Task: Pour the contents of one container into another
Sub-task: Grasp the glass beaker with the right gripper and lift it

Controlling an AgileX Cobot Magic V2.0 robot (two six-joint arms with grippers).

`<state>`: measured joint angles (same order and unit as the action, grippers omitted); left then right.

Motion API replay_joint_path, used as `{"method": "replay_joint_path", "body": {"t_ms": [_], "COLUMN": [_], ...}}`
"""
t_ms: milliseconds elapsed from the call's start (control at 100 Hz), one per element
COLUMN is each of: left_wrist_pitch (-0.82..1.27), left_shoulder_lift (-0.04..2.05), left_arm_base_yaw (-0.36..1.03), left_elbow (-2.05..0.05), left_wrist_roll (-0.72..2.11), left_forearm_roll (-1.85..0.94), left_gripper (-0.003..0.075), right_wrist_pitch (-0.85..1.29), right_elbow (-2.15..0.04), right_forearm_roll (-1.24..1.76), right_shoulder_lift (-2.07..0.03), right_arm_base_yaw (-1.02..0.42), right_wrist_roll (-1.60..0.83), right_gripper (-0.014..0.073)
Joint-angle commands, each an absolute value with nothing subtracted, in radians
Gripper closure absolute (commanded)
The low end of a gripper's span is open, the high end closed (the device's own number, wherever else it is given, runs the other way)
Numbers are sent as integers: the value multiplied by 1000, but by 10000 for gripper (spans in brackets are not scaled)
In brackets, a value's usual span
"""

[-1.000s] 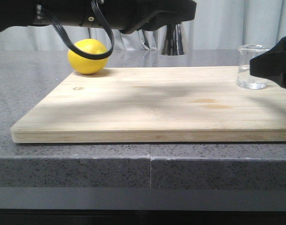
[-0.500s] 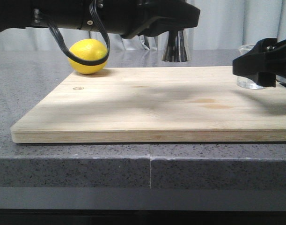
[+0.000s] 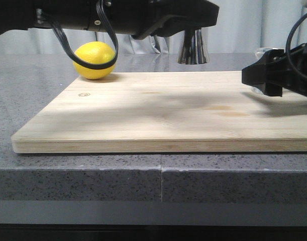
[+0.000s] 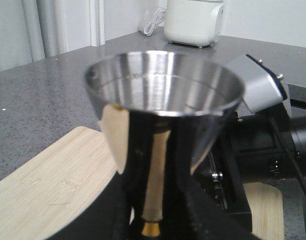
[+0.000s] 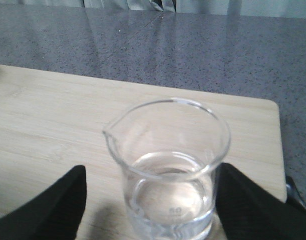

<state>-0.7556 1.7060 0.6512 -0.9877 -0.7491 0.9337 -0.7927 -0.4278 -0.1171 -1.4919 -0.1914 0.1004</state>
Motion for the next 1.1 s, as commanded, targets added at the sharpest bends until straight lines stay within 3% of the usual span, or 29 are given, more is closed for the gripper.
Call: {"method": "replay_joint_path", "body": {"t_ms": [0,410,750,1090], "left_wrist_pitch": [-829,-829,-829,-829], "left_shoulder_lift": [1653,1653,1653,1653], "left_arm_base_yaw": [651,651,651,651], "left_elbow": [-1012,-1012,-1012,-1012], "left_wrist_roll": [-762,-762,-762,-762], "left_forearm_roll": [896,896,896,896], "left_gripper": [741,741,741,741], "right_wrist_pitch": [-893,-913,-913,-925], "right_elbow": [-454,-454,-454,-454], "right_forearm_roll": [-123,-123,-123,-123], "right_shoulder_lift": [-1484,-1495,-1495,-1490], "right_arm_base_yaw": [-193,-193,-193,-193], "right_wrist_roll": [92,92,92,92], "right_gripper": [118,125,333,354]}}
